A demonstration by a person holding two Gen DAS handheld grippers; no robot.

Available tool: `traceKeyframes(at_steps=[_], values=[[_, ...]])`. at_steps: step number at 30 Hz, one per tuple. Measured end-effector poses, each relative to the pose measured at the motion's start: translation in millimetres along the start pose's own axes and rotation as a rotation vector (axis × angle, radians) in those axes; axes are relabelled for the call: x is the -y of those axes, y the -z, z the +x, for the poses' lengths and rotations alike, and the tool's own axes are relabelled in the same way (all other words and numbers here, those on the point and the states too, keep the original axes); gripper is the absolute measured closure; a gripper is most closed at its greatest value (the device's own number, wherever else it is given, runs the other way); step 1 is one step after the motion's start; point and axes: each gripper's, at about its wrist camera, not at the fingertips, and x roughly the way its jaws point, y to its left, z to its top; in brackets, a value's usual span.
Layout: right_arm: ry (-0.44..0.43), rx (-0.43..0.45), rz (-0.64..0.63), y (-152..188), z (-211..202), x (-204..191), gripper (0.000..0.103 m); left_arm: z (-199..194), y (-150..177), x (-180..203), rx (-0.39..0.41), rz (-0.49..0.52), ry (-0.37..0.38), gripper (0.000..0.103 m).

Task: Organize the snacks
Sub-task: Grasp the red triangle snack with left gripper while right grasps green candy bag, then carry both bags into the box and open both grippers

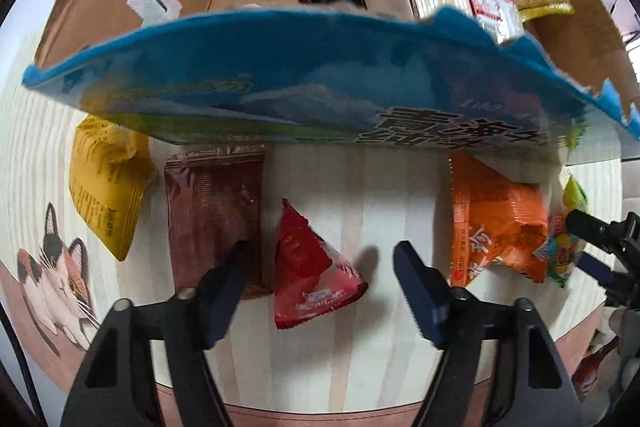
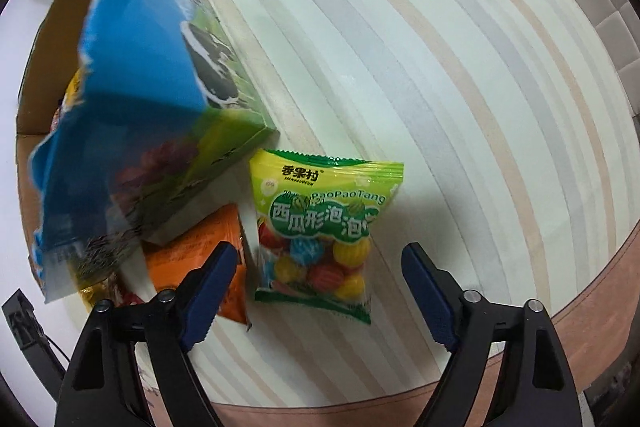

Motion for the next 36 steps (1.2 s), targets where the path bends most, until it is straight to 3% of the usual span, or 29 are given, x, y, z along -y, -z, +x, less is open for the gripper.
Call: traceKeyframes(at_steps=[1,2,3,4,5,9,18,23,31,34,36], values=[[0.012,0.001,-0.002,-0.7,2.1,-0.3,0.024,0.3,-0.3,2.1,0.006,0.012,-0.005,0.038],[0.02,0.002,-0.007,-2.8,4.4,-1.4,0.031,0.8,0.1,5.2,0.009,0.026,-0.016,0.046],[0.029,-0.001,-0.014,-2.8,6.7,-2.3,0.032,2.0,0.7,9.1,0.006,0.042,-0.021,0.062],[0.037,0.005,-0.027,-2.0,7.1,-4.3,0.037,5.2,1.8,12.2,-0.011,0.051,-0.022,0.066],[0.034,0.008,-0.039,-1.6,7.1,-6.1,0.047,7.6,4.3,15.5,-0.024,0.055,-0.017,0.067],[0.076,0.031,-0.103,4.4,4.9,-15.2,0.054,8.0,18.3,21.6,-0.031,0.06,-0.024,0.068],[0.047,0.024,-0.125,28.4,-0.4,-8.8,0.057,-1.6,63.8,28.2,-0.072,0.037,0.038,0.069],[-0.02,0.006,-0.136,47.5,-20.4,3.0,0.057,-26.2,80.0,40.0,-0.059,0.036,0.092,0.069],[-0.152,0.063,-0.214,63.3,-93.3,-21.2,0.057,-100.5,57.1,46.9,0.04,0.024,0.195,0.068],[-0.188,0.105,-0.27,56.0,-129.0,-40.8,0.057,-135.0,25.6,42.4,0.09,0.029,0.232,0.068],[-0.199,0.142,-0.324,44.0,-151.7,-62.0,0.057,-153.8,9.4,39.7,0.129,0.049,0.217,0.068]])
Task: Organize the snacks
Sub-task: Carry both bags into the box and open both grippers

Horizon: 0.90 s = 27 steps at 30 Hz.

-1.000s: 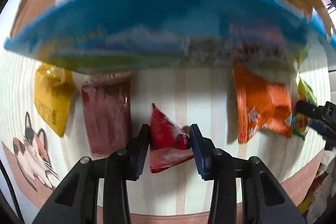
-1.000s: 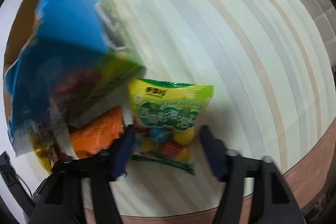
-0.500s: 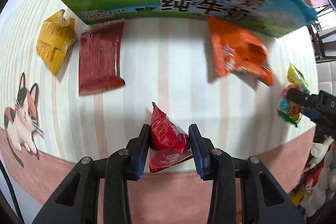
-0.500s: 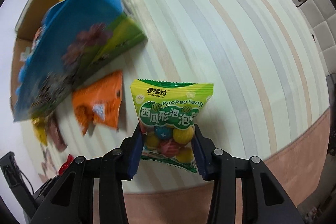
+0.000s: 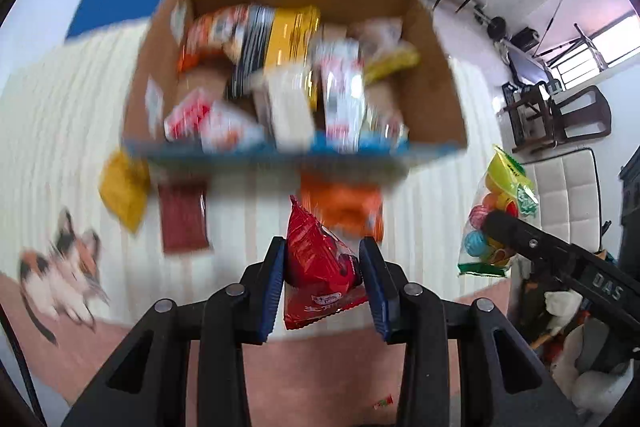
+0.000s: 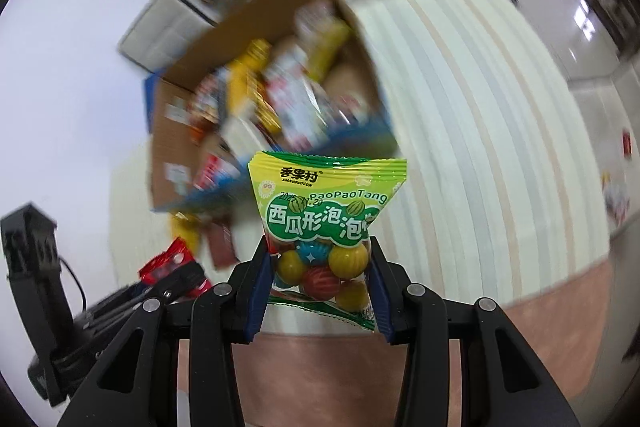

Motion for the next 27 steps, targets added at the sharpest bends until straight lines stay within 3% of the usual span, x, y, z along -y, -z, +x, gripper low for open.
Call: traceKeyframes(at_steps=[7,15,27], values=[[0.073,0.049,-0.163,-68.8,-15.4,-44.9,0.057,-18.2,-76.3,-10.7,0.053,0.052,-0.067,0.068],[0.189,-0.045,-0.197,-129.8,39.7,-38.7,0.057,27.2,-142.0,-52.4,-0.063,-0.009,-0.065,0.068],[0.254,-0.134,-0.157,-146.3,109.7,-21.1,0.057,82.7,-167.4,-87.1,-0.194,-0.034,-0.148,0.067]])
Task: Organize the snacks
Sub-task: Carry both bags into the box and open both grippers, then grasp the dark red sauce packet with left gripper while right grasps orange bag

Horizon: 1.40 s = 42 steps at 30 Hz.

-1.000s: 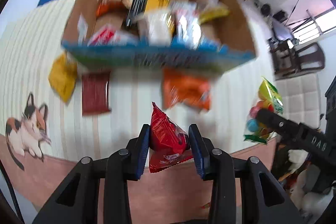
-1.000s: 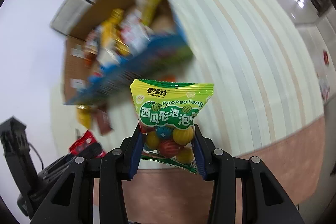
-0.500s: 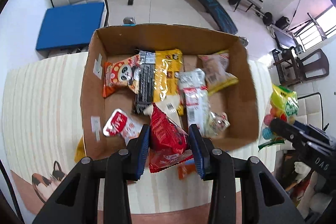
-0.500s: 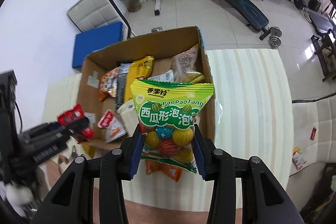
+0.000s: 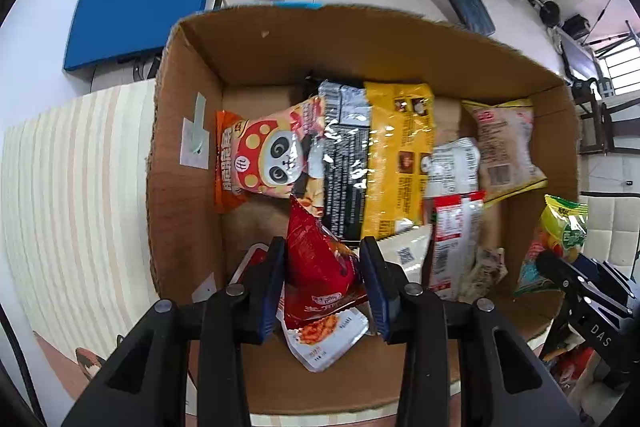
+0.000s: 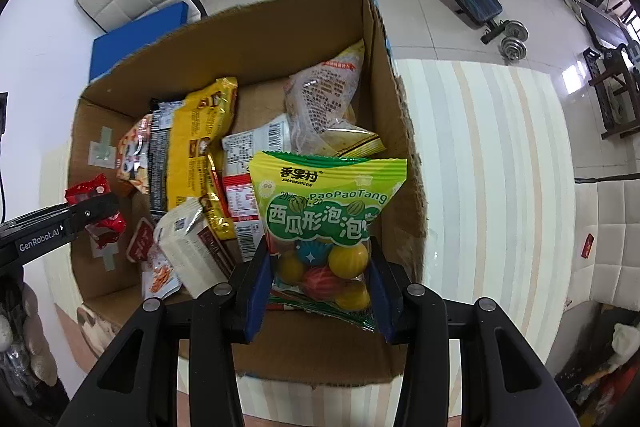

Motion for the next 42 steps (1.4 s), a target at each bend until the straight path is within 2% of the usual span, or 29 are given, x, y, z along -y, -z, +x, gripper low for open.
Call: traceKeyframes(at_steps=[3,5,7,8,9,10,13,15,18,22,26,27,30,32,35,39,42], values=[[0.008,-0.003,0.006,-1.5,4.6,-0.1,0.056,5.6,-1.0,-4.2,-0.021,-0.02,-0.033,0.067],[0.022,-0.005,0.02,-4.2,6.9,0.9,0.055,8.2,-2.8,-6.8,-0.029,-0.025,-0.012,0.066],[0.031,-0.022,0.046,-6.5,9.1,3.4,0.05,7.0,-3.9,-9.0,-0.023,-0.032,-0.004,0.062],[0.028,-0.028,0.055,-7.5,9.4,4.3,0.032,5.2,-4.2,-10.0,-0.017,-0.035,0.002,0.05],[0.03,-0.026,0.058,-7.9,8.3,4.5,0.021,2.5,-4.4,-11.7,-0.006,-0.047,0.015,0.034],[0.014,-0.023,0.058,-8.1,6.0,3.9,0.02,0.1,-4.5,-13.3,0.004,-0.058,0.033,0.029],[0.015,-0.009,0.063,-6.8,-3.4,0.8,0.014,-12.7,-2.7,-16.8,0.052,-0.071,0.07,0.025],[0.003,0.002,0.059,-4.5,-9.9,-3.4,0.012,-22.4,-0.1,-15.6,0.079,-0.054,0.061,0.014],[-0.002,0.027,0.033,1.0,-19.8,-13.0,0.009,-35.1,5.4,-13.6,0.109,-0.029,0.05,0.009],[-0.06,0.096,-0.013,12.7,-34.7,-27.1,0.006,-57.4,17.7,-9.1,0.166,-0.003,0.024,0.009],[-0.112,0.182,-0.048,32.3,-56.2,-38.3,0.005,-86.8,42.3,-9.6,0.276,0.006,-0.041,0.009],[-0.137,0.184,-0.053,37.5,-59.4,-40.4,0.005,-97.1,53.0,-11.3,0.322,0.0,-0.046,0.009],[-0.184,0.197,-0.051,59.9,-68.2,-44.2,0.005,-110.1,76.7,-17.2,0.371,-0.002,-0.028,0.009],[-0.172,0.191,-0.065,81.3,-68.7,-46.4,0.005,-110.2,93.1,-19.6,0.378,0.002,-0.01,0.009],[-0.163,0.153,-0.039,114.7,-57.0,-42.0,0.005,-102.9,129.4,-27.6,0.383,-0.019,-0.035,0.009],[-0.21,0.073,0.13,152.1,-17.1,-17.5,0.005,-76.6,168.3,-41.9,0.362,-0.073,-0.064,0.009],[-0.192,0.029,0.216,167.1,19.2,-4.5,0.005,-47.2,186.2,-53.6,0.314,-0.107,-0.085,0.009]])
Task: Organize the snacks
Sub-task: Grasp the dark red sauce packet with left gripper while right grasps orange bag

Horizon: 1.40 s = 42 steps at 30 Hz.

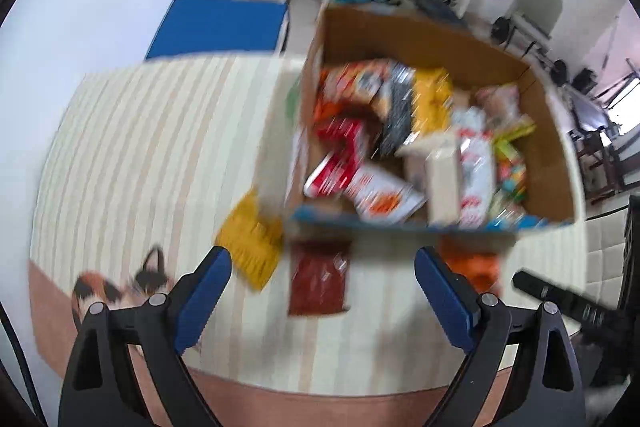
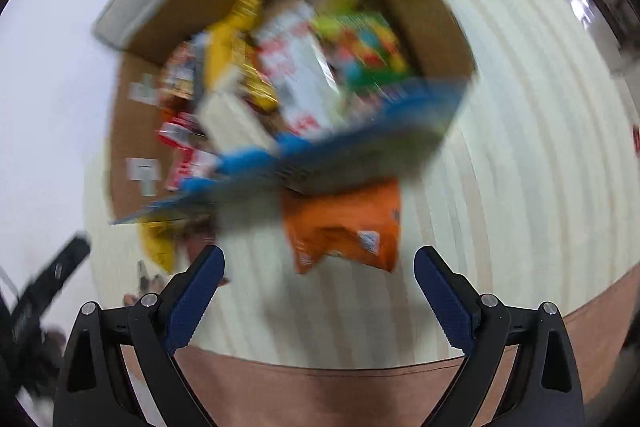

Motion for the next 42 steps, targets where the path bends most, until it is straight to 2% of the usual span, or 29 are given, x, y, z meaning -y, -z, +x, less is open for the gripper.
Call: traceKeyframes(at_steps=[7,12,14,21,25,28,30,36,42], values=[[0.099,-0.005,0.02,-2.0,54.2,3.6,0.005,65.6,30.8,-21.2,-0.147,-0.043,-0.021,0.009],[0.147,-0.018,0.0,-4.8,74.5,-9.9,0.005,101.6,26.5,-21.4,-0.213,-0.046,0.011,0.009],[0.172,-0.032,-0.005,-4.1,82.1,-13.0,0.005,115.5,23.4,-18.9,-0.243,-0.039,0.001,0.009],[0.189,-0.045,-0.025,2.8,92.8,-20.8,0.007,147.4,21.6,-6.4,-0.335,0.007,0.011,0.009],[0.202,-0.058,-0.036,3.5,97.8,-27.4,0.008,146.1,21.1,-4.9,-0.31,0.013,0.0,0.012],[0.206,-0.06,-0.033,-1.3,100.4,-32.0,0.013,142.0,21.2,-2.8,-0.289,0.031,-0.025,0.028],[0.197,-0.056,-0.031,-0.7,99.9,-31.6,0.019,138.0,21.0,1.7,-0.278,0.052,-0.035,0.048],[0.18,-0.061,-0.058,7.8,86.0,-19.1,0.029,131.9,46.5,6.4,-0.301,0.073,-0.039,0.048],[0.157,-0.121,-0.09,40.1,78.2,-4.7,0.03,118.8,91.4,14.3,-0.337,0.063,-0.001,0.048]])
